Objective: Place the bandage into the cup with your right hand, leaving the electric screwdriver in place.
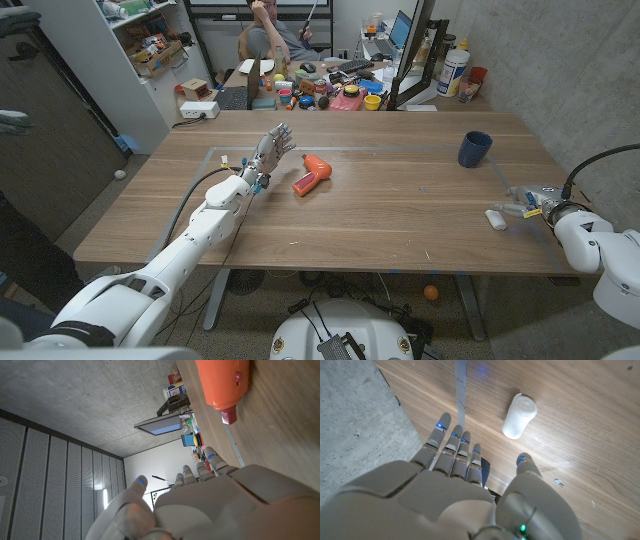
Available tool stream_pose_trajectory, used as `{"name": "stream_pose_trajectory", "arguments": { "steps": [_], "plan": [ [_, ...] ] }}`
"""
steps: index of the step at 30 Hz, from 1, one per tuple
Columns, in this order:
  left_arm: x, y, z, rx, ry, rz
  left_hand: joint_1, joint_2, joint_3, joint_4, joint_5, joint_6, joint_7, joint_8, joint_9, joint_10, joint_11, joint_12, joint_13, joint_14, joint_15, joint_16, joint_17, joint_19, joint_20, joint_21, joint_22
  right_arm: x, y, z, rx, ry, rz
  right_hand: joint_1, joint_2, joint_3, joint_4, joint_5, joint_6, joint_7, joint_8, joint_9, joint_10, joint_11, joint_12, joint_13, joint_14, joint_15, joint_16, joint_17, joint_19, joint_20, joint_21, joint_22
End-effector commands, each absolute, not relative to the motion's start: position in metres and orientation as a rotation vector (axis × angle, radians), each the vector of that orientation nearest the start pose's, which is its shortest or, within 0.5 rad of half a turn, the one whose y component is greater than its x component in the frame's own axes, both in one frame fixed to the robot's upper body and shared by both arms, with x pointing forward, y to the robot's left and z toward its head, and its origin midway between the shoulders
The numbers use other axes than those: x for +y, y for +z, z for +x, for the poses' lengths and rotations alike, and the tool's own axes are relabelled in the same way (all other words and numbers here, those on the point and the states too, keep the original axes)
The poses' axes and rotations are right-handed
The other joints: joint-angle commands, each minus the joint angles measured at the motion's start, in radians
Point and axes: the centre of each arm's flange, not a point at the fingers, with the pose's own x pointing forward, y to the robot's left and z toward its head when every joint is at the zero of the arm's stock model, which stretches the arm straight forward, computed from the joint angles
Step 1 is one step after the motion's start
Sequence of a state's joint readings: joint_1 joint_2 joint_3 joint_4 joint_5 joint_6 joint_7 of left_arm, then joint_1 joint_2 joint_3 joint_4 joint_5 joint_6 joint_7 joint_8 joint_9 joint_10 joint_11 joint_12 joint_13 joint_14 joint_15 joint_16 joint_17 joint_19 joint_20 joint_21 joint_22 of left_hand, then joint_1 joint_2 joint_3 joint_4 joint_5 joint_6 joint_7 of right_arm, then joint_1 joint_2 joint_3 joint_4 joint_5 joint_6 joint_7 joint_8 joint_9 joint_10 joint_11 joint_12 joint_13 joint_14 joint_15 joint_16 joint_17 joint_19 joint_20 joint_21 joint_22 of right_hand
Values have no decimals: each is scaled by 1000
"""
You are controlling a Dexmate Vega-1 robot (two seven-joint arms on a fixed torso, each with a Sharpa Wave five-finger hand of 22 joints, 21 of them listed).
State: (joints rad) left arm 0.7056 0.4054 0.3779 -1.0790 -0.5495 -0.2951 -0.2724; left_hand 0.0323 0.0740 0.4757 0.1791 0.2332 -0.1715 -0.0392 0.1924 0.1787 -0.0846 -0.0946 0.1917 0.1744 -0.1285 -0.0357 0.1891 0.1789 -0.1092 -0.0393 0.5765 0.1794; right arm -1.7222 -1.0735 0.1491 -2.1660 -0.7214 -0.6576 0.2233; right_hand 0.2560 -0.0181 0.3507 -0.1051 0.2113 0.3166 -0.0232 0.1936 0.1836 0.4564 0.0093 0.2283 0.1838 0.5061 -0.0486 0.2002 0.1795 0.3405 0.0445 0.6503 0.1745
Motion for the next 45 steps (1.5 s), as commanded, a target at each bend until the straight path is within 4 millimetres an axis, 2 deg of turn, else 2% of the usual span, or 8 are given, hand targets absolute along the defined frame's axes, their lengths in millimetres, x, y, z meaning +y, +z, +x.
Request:
{"name": "stream_pose_trajectory", "arguments": {
  "steps": [1,6,22,31,39,41,43,45],
  "plan": [
    [259,-23,686,-551,-380,64,-2,93,2,3,6,-2,4,-3,5,3,-1,3,6,-5,-38,0,4,4,-80,-4,1,-427,-91,466,94,-279,-1653,8,-1,-4,-4,10,11,0,7,5,12,0,2,5,19,-46,10,2,9,3,-5,4],
    [257,-23,686,-549,-385,64,-2,93,2,3,6,-2,5,-3,5,3,-1,2,6,-5,-37,0,4,4,-80,-6,1,-425,-93,468,108,-276,-1671,12,-5,-6,-7,10,17,0,9,5,19,-1,4,5,26,-48,9,2,14,3,-6,4],
    [257,-23,688,-546,-387,66,-3,93,1,3,5,-3,7,-3,5,2,0,2,6,-5,-36,0,4,3,-79,-9,1,-420,-102,474,150,-254,-1709,69,-26,0,-42,18,24,-4,8,5,27,-13,3,6,45,-62,4,-1,36,-5,-10,3],
    [256,-23,688,-548,-387,67,-3,93,1,3,5,-3,7,-3,5,1,0,2,6,-6,-37,0,4,4,-79,-11,2,-419,-104,476,160,-260,-1720,106,-14,9,-43,26,49,-5,12,5,76,-17,15,7,130,-86,21,5,105,-33,8,11],
    [257,-22,687,-550,-385,66,-3,93,0,3,5,-3,6,-3,5,1,-1,2,6,-6,-36,0,4,5,-80,-12,2,-419,-103,476,155,-294,-1728,183,34,38,-45,37,154,-11,32,5,223,-23,56,11,330,-143,63,15,244,-96,71,26],
    [257,-23,687,-549,-385,65,-3,93,0,3,5,-3,7,-3,5,1,-1,2,6,-6,-36,0,4,6,-80,-13,2,-419,-102,476,154,-312,-1725,219,61,52,-49,39,191,-11,40,6,269,-29,70,13,406,-168,90,27,296,-126,100,33],
    [257,-23,687,-548,-385,65,-3,93,0,3,5,-3,7,-3,5,1,0,2,6,-6,-36,0,4,6,-79,-13,2,-418,-102,476,141,-328,-1723,283,99,71,-56,40,241,-13,46,7,328,-38,83,15,511,-178,136,53,355,-169,150,50],
    [257,-24,687,-547,-384,65,-3,93,0,3,5,-3,8,-3,5,0,0,2,6,-6,-36,0,4,5,-79,-13,2,-418,-102,476,134,-346,-1722,350,122,79,-63,35,293,-14,52,9,397,-38,99,29,597,-182,194,89,386,-204,198,74]
  ]
}}
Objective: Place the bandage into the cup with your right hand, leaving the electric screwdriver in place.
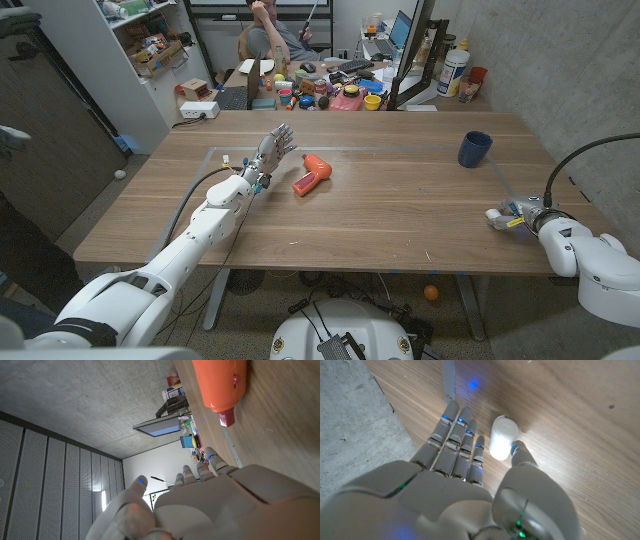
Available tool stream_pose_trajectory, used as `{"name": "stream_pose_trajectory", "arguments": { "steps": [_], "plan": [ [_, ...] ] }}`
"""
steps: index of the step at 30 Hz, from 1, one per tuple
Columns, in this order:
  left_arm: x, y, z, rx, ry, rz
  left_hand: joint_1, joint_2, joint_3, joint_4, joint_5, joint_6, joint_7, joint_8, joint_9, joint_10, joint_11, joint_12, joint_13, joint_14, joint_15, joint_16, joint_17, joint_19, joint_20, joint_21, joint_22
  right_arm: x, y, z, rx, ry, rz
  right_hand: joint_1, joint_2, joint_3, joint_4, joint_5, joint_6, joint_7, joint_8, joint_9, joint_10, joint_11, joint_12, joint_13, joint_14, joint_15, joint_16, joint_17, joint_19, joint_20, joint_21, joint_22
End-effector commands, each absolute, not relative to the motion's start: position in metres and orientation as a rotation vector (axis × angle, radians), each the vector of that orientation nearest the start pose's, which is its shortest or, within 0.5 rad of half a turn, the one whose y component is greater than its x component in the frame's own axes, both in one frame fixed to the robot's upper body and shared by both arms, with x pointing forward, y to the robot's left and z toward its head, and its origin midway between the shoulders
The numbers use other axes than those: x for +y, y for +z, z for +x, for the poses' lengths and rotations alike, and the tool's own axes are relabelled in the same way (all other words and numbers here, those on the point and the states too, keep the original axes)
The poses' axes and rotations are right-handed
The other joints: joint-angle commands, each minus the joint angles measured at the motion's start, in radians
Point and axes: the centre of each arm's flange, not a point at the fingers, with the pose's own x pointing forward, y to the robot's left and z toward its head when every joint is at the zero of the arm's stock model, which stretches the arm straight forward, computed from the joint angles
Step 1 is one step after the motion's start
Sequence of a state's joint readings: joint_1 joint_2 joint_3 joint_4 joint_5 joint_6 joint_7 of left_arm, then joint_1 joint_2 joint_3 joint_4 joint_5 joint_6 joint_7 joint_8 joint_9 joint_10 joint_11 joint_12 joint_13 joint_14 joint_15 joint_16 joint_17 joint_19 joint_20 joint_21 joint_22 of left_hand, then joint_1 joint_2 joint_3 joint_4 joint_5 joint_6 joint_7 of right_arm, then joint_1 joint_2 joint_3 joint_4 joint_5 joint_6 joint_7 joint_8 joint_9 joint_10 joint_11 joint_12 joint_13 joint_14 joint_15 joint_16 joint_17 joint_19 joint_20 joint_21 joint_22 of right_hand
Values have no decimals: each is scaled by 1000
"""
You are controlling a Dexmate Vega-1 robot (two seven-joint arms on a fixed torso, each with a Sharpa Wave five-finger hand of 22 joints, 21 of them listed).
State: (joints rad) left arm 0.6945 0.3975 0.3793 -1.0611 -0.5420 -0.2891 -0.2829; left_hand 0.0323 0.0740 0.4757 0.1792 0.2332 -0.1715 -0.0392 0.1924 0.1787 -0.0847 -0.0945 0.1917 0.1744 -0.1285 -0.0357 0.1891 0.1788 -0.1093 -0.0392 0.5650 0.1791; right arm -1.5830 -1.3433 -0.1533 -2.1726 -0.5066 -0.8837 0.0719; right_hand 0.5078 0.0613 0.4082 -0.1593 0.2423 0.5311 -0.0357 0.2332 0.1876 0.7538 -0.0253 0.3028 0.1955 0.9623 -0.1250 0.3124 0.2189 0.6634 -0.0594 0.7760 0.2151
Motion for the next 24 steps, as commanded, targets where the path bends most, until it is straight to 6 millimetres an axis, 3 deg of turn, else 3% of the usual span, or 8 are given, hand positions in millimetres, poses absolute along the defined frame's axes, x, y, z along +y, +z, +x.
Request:
{"name": "stream_pose_trajectory", "arguments": {
  "steps": [1,3,5,9,24],
  "plan": [
    [257,-24,687,-546,-384,65,-4,93,0,3,5,-3,8,-3,5,1,0,2,6,-6,-36,0,4,6,-80,-2,2,-418,-102,476,126,-350,-1722,152,58,24,-11,-1,115,-7,15,8,143,-12,38,30,193,-109,125,81,74,-116,112,58],
    [258,-25,686,-546,-383,64,-4,92,0,4,5,-3,8,-3,5,0,2,2,6,-6,-35,0,4,6,-80,-3,2,-416,-102,476,121,-366,-1729,209,62,19,-11,-9,144,-14,15,14,191,-10,56,45,225,-110,163,118,82,-145,157,90],
    [259,-25,686,-545,-381,63,-4,92,0,4,5,-4,7,-4,5,-1,0,2,6,-6,-36,0,4,6,-79,-3,2,-415,-102,475,115,-379,-1732,272,71,18,-13,-15,165,-16,13,21,221,-19,70,62,249,-110,198,155,81,-150,203,125],
    [260,-25,686,-545,-381,63,-4,92,-1,4,5,-4,8,-3,5,0,1,2,6,-6,-35,0,4,6,-79,-4,2,-414,-102,475,112,-398,-1738,325,75,22,-14,-20,170,-23,8,27,205,-32,65,74,236,-110,206,177,65,-150,235,150],
    [262,-25,687,-550,-382,57,-5,93,-1,4,5,-3,9,-3,5,1,1,2,6,-6,-35,0,4,8,-78,-6,2,-414,-89,469,80,-455,-1732,347,84,17,3,-27,170,-29,2,31,202,-35,63,84,217,-108,201,189,49,-147,242,134]
  ]
}}
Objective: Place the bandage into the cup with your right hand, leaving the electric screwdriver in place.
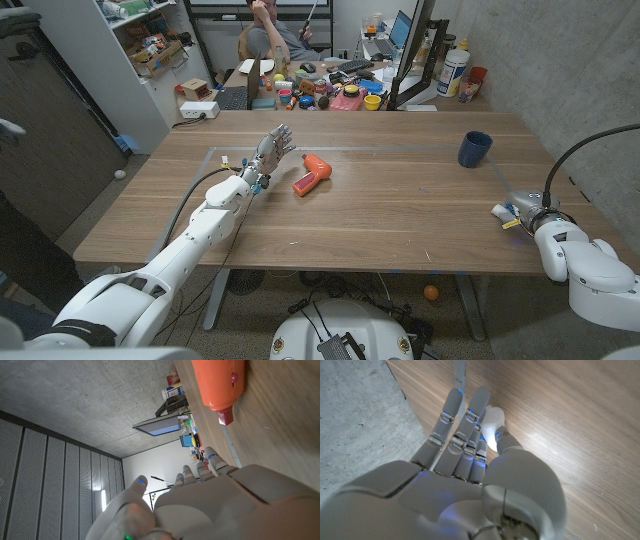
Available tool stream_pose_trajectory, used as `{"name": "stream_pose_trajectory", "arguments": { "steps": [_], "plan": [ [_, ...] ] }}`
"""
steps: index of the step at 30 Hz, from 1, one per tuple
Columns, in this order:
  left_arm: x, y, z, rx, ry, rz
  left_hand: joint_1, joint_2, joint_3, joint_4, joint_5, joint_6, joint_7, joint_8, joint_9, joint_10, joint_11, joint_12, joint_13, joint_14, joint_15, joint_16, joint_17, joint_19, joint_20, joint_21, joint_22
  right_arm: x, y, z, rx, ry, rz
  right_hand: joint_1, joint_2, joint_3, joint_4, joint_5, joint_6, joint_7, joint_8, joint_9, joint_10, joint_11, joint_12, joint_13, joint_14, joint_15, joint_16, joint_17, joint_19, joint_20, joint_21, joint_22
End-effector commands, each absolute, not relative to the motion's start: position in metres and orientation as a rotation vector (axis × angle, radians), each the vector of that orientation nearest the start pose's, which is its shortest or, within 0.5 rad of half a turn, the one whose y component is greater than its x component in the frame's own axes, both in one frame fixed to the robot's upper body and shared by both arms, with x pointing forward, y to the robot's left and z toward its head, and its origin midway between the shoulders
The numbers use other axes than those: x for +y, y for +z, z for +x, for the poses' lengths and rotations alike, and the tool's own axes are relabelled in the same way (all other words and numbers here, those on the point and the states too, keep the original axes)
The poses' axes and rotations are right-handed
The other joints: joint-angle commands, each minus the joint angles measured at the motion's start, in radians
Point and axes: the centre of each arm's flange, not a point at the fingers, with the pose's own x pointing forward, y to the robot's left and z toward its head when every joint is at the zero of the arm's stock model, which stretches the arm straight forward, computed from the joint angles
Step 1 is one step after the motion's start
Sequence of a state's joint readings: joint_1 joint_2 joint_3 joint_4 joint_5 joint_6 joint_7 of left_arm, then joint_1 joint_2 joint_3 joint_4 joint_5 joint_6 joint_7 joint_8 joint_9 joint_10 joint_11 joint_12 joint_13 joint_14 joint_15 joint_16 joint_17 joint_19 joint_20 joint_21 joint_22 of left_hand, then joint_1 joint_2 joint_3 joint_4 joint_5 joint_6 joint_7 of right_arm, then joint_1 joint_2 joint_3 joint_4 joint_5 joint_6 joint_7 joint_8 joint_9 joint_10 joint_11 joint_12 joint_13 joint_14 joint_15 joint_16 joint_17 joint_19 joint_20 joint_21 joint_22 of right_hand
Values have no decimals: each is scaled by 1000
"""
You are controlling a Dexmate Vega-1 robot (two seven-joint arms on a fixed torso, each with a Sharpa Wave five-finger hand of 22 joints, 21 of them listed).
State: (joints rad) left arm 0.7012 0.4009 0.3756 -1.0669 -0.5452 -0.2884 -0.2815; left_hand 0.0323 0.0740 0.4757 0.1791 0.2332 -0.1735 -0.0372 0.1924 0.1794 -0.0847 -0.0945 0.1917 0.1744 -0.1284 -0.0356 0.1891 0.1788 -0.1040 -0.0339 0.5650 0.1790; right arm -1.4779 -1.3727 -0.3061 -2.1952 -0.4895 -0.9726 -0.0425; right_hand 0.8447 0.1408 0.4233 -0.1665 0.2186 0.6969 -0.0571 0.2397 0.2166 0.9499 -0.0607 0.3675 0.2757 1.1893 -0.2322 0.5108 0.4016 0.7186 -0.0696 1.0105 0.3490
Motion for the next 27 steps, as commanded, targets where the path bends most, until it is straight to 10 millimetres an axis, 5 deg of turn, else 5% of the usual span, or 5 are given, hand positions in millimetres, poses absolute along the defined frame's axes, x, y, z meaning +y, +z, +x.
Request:
{"name": "stream_pose_trajectory", "arguments": {
  "steps": [1,27],
  "plan": [
    [262,-25,687,-550,-382,56,-5,93,-1,4,5,-1,7,-3,5,1,0,2,6,-6,-35,0,4,2,-84,-6,2,-414,-87,468,73,-460,-1736,11,4,1,11,-3,3,-8,-6,2,6,-1,-2,4,-11,-1,3,7,-7,-137,8,-1],
    [270,-28,686,-557,-379,44,-5,93,-2,4,5,0,6,-3,5,3,-1,3,6,-5,-36,0,4,4,-83,-10,3,-404,-24,465,-42,-579,-1772,8,0,-20,31,-10,18,-17,-7,5,16,-14,0,15,-8,2,6,22,-12,-136,21,-24]
  ]
}}
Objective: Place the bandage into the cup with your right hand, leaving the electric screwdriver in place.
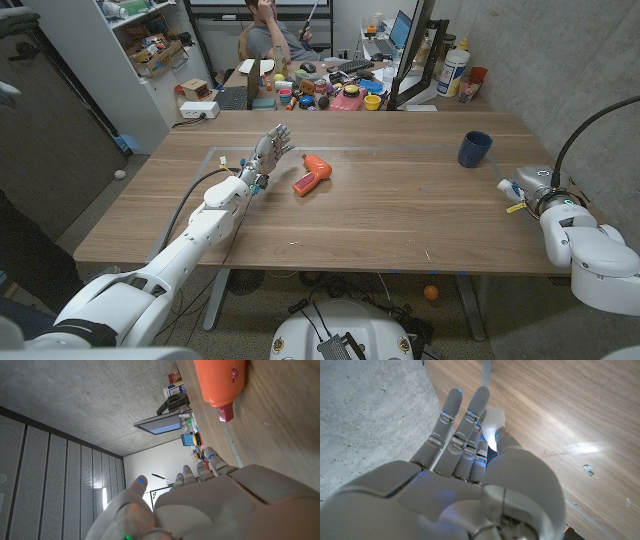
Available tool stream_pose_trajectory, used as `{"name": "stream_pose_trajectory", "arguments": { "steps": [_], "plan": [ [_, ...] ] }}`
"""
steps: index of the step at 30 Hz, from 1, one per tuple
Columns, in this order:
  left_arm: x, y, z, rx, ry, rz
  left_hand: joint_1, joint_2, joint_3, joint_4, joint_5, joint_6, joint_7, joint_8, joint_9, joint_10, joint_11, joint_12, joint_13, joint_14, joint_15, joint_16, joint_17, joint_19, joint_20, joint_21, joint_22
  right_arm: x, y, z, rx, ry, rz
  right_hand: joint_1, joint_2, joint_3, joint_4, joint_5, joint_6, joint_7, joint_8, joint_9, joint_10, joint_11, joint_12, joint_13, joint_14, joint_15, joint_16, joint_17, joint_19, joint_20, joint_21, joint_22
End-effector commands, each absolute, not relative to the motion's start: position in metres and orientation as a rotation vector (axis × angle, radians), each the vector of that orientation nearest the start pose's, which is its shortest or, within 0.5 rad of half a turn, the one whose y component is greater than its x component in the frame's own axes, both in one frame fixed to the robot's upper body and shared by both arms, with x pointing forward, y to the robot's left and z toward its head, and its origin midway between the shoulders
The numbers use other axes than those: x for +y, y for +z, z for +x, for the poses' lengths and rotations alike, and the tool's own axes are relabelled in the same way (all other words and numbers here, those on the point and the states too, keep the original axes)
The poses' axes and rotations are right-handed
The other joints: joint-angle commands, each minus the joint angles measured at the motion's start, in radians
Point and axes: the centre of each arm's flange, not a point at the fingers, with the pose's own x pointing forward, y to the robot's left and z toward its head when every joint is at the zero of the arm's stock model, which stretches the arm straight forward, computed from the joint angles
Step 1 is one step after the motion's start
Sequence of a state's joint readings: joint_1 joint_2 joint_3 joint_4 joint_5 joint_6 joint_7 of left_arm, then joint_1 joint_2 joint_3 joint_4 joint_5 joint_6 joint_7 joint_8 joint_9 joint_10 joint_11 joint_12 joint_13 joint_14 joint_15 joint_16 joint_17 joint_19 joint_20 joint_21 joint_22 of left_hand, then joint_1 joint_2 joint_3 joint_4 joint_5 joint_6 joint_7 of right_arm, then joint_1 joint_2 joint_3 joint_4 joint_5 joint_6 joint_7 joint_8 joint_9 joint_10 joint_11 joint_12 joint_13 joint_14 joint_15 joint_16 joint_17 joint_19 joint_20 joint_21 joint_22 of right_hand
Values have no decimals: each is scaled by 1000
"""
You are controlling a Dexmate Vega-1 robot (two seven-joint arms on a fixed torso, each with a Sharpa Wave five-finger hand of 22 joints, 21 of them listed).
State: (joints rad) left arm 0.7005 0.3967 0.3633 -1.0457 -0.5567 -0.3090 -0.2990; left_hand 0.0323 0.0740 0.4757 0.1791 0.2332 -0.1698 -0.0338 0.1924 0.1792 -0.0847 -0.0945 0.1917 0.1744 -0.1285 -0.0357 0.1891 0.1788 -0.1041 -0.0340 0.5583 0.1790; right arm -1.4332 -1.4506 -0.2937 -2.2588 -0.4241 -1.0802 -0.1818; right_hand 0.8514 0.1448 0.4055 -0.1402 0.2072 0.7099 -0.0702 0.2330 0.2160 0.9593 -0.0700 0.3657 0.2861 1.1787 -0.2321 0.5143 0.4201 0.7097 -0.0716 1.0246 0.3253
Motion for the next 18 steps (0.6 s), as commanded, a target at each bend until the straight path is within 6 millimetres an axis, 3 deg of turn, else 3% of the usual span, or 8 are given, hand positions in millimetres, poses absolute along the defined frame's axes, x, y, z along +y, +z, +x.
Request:
{"name": "stream_pose_trajectory", "arguments": {
  "steps": [1,18],
  "plan": [
    [270,-28,686,-558,-380,45,-5,93,-2,4,5,-4,2,-3,5,3,-1,3,6,-5,-36,0,4,4,-83,-3,3,-404,-23,465,-44,-581,-1774,0,-4,-3,5,1,7,-5,0,6,7,-4,2,5,2,2,2,3,-4,-134,7,-1],
    [268,-28,684,-564,-388,41,-5,94,-2,4,5,-4,3,-3,5,3,0,3,6,-5,-36,0,4,5,-83,-5,3,-400,2,465,-85,-620,-1797,0,-8,-15,11,2,17,-7,0,7,15,-6,3,11,1,0,2,11,-8,-135,14,-14]
  ]
}}
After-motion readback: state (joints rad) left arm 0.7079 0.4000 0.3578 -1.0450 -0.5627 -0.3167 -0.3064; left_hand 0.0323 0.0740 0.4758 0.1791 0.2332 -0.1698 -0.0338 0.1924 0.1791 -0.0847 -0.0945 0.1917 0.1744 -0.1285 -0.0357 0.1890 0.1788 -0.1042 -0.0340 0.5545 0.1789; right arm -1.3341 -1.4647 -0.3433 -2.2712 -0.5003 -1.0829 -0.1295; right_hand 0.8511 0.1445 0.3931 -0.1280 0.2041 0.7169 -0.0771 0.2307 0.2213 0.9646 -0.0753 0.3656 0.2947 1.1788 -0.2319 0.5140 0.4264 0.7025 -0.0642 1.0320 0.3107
